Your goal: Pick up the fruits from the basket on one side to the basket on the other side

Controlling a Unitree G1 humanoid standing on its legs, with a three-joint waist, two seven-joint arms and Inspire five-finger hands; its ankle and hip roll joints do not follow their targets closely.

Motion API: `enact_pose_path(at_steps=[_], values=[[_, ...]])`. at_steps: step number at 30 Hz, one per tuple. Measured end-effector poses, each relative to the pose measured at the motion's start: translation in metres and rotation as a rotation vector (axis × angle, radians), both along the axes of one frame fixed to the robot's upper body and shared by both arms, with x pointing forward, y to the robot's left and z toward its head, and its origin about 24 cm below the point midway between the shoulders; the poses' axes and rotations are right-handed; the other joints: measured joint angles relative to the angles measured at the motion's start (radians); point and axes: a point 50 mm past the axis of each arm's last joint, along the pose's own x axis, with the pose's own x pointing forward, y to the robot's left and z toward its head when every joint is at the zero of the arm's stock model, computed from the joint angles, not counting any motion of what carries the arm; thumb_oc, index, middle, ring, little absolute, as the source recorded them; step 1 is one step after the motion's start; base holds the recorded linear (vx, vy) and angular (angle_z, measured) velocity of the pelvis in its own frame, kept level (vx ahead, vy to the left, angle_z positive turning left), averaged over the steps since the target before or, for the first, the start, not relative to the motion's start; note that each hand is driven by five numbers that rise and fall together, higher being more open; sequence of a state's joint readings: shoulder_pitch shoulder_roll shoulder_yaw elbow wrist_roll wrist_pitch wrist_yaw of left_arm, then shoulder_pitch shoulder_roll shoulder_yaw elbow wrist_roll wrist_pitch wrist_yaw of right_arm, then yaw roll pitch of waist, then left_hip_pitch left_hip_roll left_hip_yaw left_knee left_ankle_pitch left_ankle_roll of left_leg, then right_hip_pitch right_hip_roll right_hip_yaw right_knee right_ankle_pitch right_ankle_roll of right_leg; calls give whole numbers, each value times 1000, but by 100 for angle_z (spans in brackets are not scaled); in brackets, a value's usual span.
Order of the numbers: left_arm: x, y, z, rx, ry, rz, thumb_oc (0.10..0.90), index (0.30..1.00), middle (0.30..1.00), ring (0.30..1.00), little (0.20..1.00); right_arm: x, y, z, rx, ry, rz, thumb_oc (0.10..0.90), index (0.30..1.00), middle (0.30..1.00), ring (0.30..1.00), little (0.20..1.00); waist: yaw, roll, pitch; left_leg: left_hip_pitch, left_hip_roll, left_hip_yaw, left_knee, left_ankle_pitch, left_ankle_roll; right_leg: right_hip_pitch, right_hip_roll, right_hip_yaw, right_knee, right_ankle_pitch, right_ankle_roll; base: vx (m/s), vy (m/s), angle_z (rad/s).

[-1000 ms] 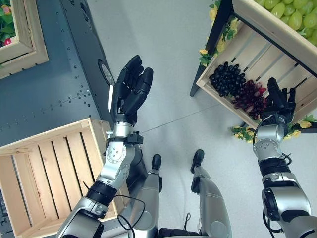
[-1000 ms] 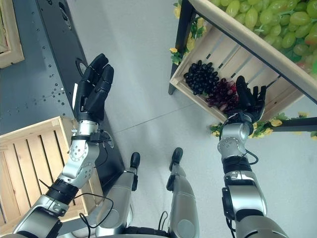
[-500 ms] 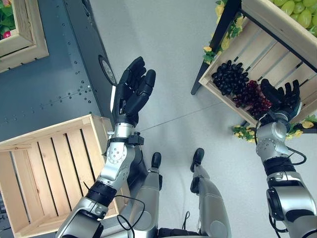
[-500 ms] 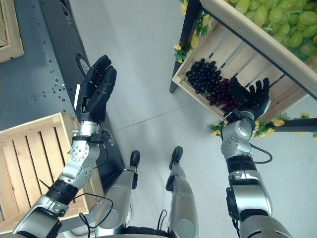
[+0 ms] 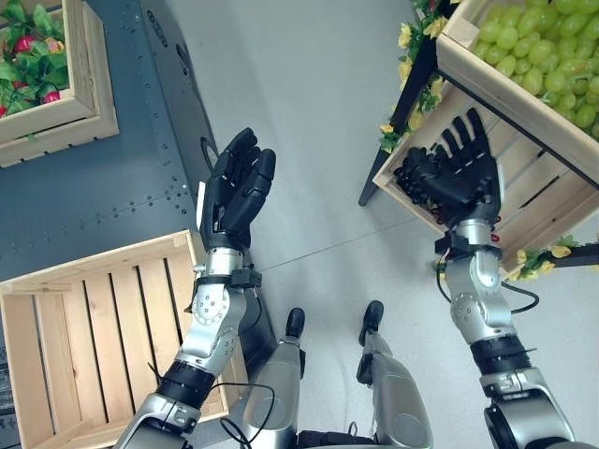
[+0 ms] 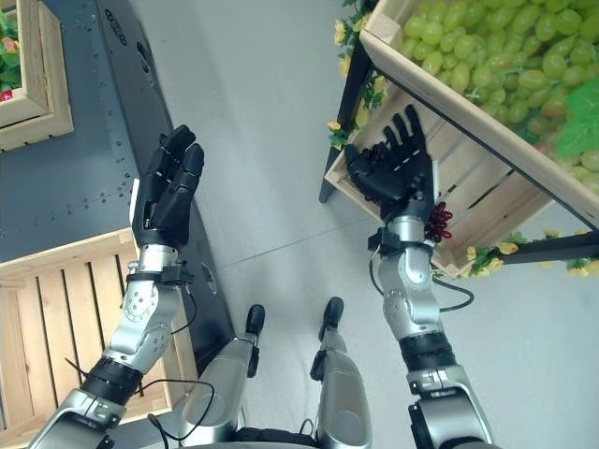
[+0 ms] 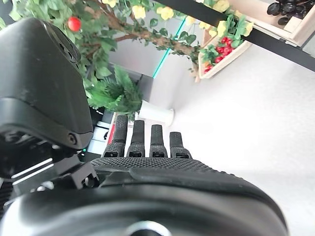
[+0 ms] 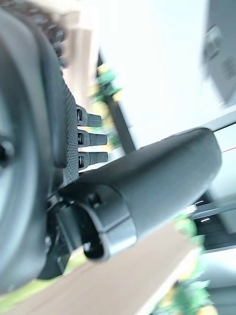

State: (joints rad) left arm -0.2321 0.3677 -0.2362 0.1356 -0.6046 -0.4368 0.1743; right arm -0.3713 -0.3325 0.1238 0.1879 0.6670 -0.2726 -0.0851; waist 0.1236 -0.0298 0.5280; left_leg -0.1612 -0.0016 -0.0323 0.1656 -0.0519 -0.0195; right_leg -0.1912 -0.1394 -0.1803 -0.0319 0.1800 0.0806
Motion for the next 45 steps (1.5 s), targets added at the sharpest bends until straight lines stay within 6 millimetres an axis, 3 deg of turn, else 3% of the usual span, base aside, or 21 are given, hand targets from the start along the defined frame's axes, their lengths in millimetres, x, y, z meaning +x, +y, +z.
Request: enact_pose_path(at_steps=[5,10,13,15,17,18,20,21,23,24,25,26,28,31,33,35,36,37,38,40,45], values=[[-15,9,-30,21,146,-16,800,900,900,900,900,-16,14,-27,-58,73,185,800,900,900,900,900,5,-1,-3,114,6,-3,-69,4,11,84,-2,0,-7,-13,-2,114,179,4],[-34,11,-63,2,303,-66,800,900,900,900,900,-44,13,-75,-46,253,250,800,900,900,900,900,4,-12,-51,161,9,-21,-106,10,22,125,-7,-16,12,-20,-11,54,89,24],[-41,14,-77,4,362,-78,800,900,900,900,900,-55,21,-95,-24,329,276,800,900,900,900,900,-3,-1,-58,187,23,-23,-105,12,29,95,-10,-18,146,-37,-11,35,-89,20],[-50,20,-91,7,425,-79,800,900,900,900,900,-73,30,-117,-6,410,318,800,900,900,900,900,-19,-5,-107,194,27,-62,-107,12,36,40,-29,19,274,-76,28,33,-326,50],[-56,25,-103,-14,486,-66,800,900,900,900,900,-89,36,-139,-5,499,360,800,900,900,900,900,-28,-17,-173,192,24,-78,-123,17,30,54,-39,95,230,-79,24,13,-324,62],[-59,29,-108,-27,515,-51,800,900,900,900,900,-95,39,-150,-4,550,386,800,900,900,900,900,-29,-22,-209,200,21,-95,-144,30,30,81,-44,141,147,-75,30,-20,-322,41],[-59,34,-114,-42,545,-33,800,900,900,900,900,-101,39,-164,-58,619,397,800,900,900,900,900,-54,-31,-251,204,17,-153,-164,46,14,155,-40,204,2,-51,63,-29,-447,74],[-59,36,-114,-44,548,-31,800,900,900,900,900,-102,38,-168,-61,637,396,800,900,900,900,900,-55,-38,-260,209,14,-164,-173,50,7,170,-41,207,-7,-41,68,-46,-575,74],[-64,36,-120,-73,573,-10,800,900,900,900,900,-106,34,-178,-100,704,415,800,900,900,900,900,-44,-45,-299,222,29,-178,-205,59,-27,213,-32,158,-59,-93,96,-54,-476,28],[-65,34,-121,-85,579,-8,800,900,900,900,900,-106,31,-179,-112,714,422,800,900,900,900,900,-43,-36,-304,224,40,-181,-214,60,-38,214,-25,149,-58,-104,93,-86,-364,37],[-68,26,-127,-118,609,-24,800,900,900,900,900,-109,23,-181,-142,739,428,800,900,900,900,900,-52,-6,-320,218,78,-180,-228,77,-60,221,10,136,-59,-110,77,-187,-419,49],[-70,18,-131,-138,629,-48,800,900,900,900,900,-112,15,-184,-163,769,422,800,900,900,900,900,-52,12,-330,215,99,-173,-239,91,-77,226,39,119,-59,-115,63,-199,-359,78],[-71,5,-137,-176,650,-95,800,900,900,900,900,-116,5,-189,-180,810,400,800,900,900,900,900,-57,20,-335,179,120,-139,-217,112,-93,232,60,77,-62,-123,39,-173,-188,70],[-77,-9,-151,-166,728,-193,800,900,900,900,900,-126,-7,-200,-193,882,368,800,900,900,900,900,-60,24,-334,121,161,-25,-179,120,-67,232,94,1,-56,-130,2,-198,7,64],[-84,-15,-164,-150,804,-230,800,900,900,900,900,-134,-12,-210,-223,944,334,800,900,900,900,900,-79,12,-336,89,153,41,-134,55,-10,217,61,-26,-53,-132,-1,-56,144,47],[-92,-16,-176,-148,879,-243,800,900,900,900,900,-141,-15,-218,-225,989,310,800,900,900,900,900,-97,-13,-331,88,98,101,-62,47,-3,214,-7,-34,-51,-127,7,-2,207,22],[-96,-18,-182,-146,912,-251,800,900,900,900,900,-148,-19,-223,-224,1020,297,800,900,900,900,900,-122,8,-342,109,86,115,-80,45,0,220,-13,-35,-51,-122,24,38,116,22],[-99,-20,-184,-151,921,-260,800,900,900,900,900,-153,-20,-226,-221,1039,291,800,900,900,900,900,-140,28,-352,126,97,114,-116,42,5,221,-2,-37,-53,-119,36,31,125,30],[-97,-21,-186,-152,924,-274,800,900,900,900,900,-159,-24,-235,-202,1090,253,800,900,900,900,900,-147,47,-361,163,102,102,-193,85,-37,226,5,-39,-56,-115,46,0,71,20],[-94,-17,-183,-153,907,-267,800,900,900,900,900,-171,-14,-244,-157,1135,238,800,900,900,900,900,-144,35,-364,200,75,101,-262,122,-24,227,-16,-23,-57,-112,61,22,119,13],[-96,-2,-182,-111,909,-244,800,900,900,900,900,-176,10,-253,-78,1159,255,800,900,900,900,900,-134,19,-369,213,61,104,-262,122,-14,240,-31,-17,-57,-114,70,11,58,2]])
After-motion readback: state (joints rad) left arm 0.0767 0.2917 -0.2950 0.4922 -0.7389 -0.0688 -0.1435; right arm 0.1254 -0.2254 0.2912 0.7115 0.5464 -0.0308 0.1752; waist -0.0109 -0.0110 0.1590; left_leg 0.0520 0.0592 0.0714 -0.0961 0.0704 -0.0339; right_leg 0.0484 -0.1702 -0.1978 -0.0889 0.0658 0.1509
